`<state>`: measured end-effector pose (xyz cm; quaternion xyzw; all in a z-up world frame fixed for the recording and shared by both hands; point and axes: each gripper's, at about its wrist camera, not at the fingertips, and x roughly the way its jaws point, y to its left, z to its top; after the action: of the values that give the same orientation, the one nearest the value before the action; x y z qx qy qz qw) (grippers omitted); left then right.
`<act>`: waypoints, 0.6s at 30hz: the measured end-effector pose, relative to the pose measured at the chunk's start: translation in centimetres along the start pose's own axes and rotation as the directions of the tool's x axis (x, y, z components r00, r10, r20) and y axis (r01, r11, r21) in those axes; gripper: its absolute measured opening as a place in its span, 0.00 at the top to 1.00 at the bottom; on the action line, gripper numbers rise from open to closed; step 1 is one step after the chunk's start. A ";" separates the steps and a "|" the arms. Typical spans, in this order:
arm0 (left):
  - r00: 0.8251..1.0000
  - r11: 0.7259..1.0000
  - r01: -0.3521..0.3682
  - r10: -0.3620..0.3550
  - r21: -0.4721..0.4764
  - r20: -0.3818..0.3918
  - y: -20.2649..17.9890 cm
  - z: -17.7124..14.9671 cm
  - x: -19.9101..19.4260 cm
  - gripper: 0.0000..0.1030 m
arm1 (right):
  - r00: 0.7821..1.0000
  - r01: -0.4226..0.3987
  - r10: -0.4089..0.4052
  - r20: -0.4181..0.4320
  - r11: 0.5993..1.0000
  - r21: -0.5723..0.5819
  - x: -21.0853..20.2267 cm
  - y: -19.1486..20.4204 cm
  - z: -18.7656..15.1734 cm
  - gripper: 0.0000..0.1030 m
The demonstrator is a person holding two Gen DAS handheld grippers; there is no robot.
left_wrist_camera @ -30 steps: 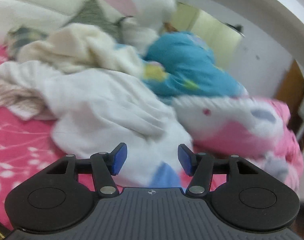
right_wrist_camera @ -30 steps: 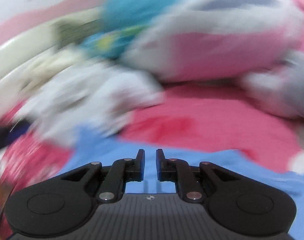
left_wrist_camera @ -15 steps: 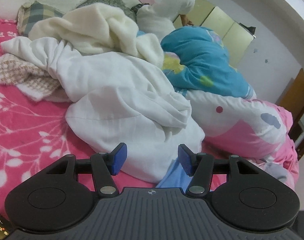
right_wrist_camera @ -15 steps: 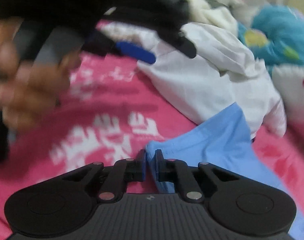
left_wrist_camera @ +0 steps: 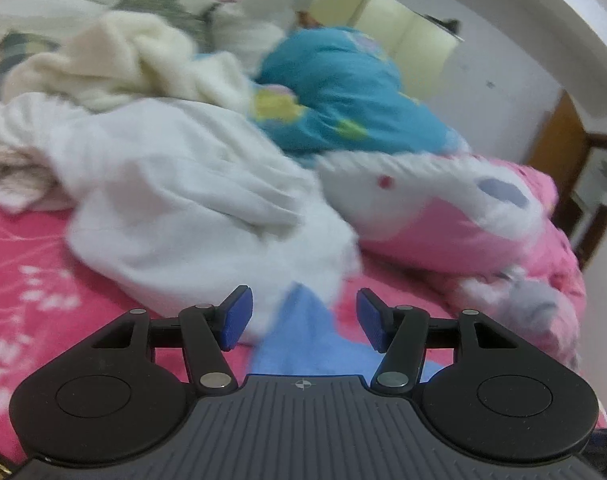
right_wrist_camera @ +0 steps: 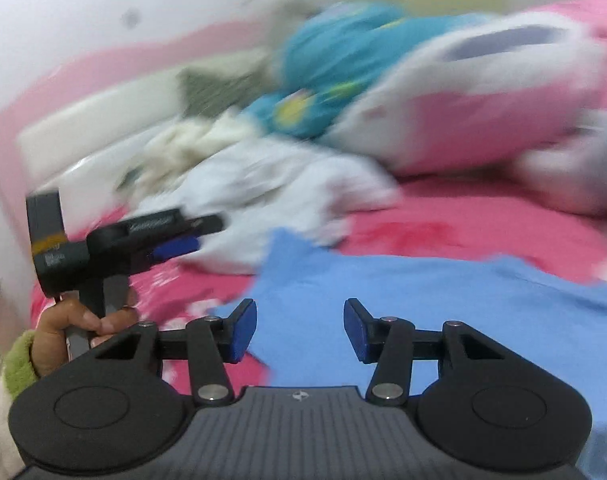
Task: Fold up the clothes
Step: 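Open the right tool and move it along the shirt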
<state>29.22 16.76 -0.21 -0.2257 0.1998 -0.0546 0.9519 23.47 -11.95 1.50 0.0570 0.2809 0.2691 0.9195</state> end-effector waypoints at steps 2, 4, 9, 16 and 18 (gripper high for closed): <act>0.998 0.997 0.058 -0.056 0.050 -0.034 -2.4 -0.6 0.5 0.44 | 0.993 0.108 -0.110 0.033 0.993 0.038 -4.6 -3.1 -1.0 0.50; 0.992 0.988 0.115 -0.108 0.107 -0.070 -5.6 -1.5 1.2 0.44 | 0.969 0.236 -0.240 0.057 0.969 0.073 -9.5 -6.3 -2.2 0.50; 0.942 0.935 0.242 -0.162 0.259 -0.295 -14.2 -4.5 4.5 0.44 | 0.884 0.460 -0.468 0.005 0.871 0.174 -18.1 -12.6 -4.5 0.50; 0.911 0.851 0.323 -0.161 0.413 -0.380 -20.6 -11.0 8.6 0.44 | 0.925 0.361 -0.370 -0.090 0.776 0.518 -19.3 -19.1 -8.4 0.52; 0.916 0.854 0.325 -0.178 0.407 -0.359 -20.1 -12.2 9.2 0.44 | 0.941 0.317 -0.321 -0.109 0.720 0.617 -19.3 -20.6 -9.6 0.52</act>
<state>32.40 -7.99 -4.39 -0.0079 0.2958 -0.2601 0.9191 14.27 -40.08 -2.46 0.3107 0.3569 -0.0023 0.8809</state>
